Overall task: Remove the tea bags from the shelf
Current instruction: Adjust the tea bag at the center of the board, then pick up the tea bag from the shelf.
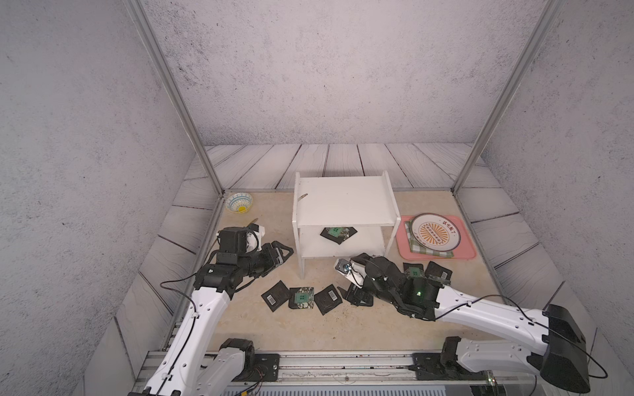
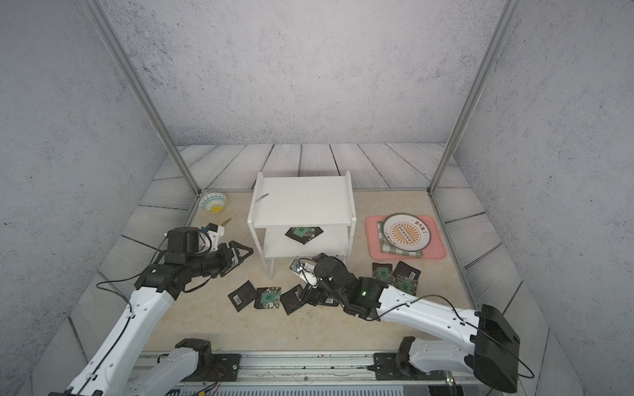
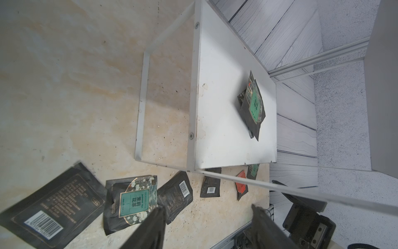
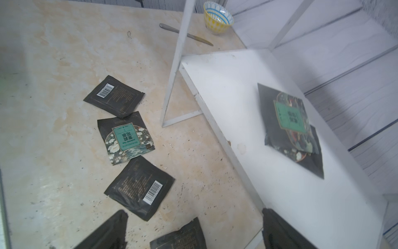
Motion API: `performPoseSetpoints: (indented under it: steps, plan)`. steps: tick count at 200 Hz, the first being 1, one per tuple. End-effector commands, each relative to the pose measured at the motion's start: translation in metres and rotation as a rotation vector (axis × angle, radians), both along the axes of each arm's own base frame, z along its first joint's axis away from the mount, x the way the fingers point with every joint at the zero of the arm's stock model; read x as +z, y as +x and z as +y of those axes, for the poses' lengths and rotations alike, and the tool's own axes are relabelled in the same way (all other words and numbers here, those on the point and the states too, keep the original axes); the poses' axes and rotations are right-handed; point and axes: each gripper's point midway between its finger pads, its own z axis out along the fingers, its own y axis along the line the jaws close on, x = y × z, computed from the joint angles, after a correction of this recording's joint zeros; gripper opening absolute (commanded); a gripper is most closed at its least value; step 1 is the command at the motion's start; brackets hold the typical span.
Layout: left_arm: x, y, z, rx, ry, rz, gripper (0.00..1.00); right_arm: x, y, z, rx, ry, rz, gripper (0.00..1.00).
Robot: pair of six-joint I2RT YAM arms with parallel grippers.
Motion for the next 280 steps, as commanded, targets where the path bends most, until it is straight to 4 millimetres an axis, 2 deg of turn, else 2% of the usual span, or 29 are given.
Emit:
performPoseSetpoints:
  steps: [1,68,95,132,219,280]
  plan:
    - [0.008,0.004,0.002,0.0,0.011,-0.029,0.67,0.018,0.016,0.019,0.071,0.003,-0.136,0.99]
    - [0.004,0.009,0.002,-0.001,0.017,-0.021,0.67,0.013,0.057,0.036,0.072,-0.012,-0.173,0.99]
    - [0.001,0.01,0.003,0.0,0.019,-0.016,0.67,0.013,0.072,0.038,0.052,0.001,-0.176,0.99]
    - [-0.002,0.01,0.003,0.002,0.02,-0.008,0.67,0.003,0.089,0.037,0.03,-0.001,-0.15,0.99]
    - [-0.009,0.014,0.003,0.004,0.02,0.006,0.67,-0.015,0.107,0.041,0.035,-0.004,-0.093,0.99]
    - [-0.012,0.014,0.003,0.005,0.018,0.012,0.67,-0.032,0.098,0.044,0.047,-0.006,-0.001,0.94]
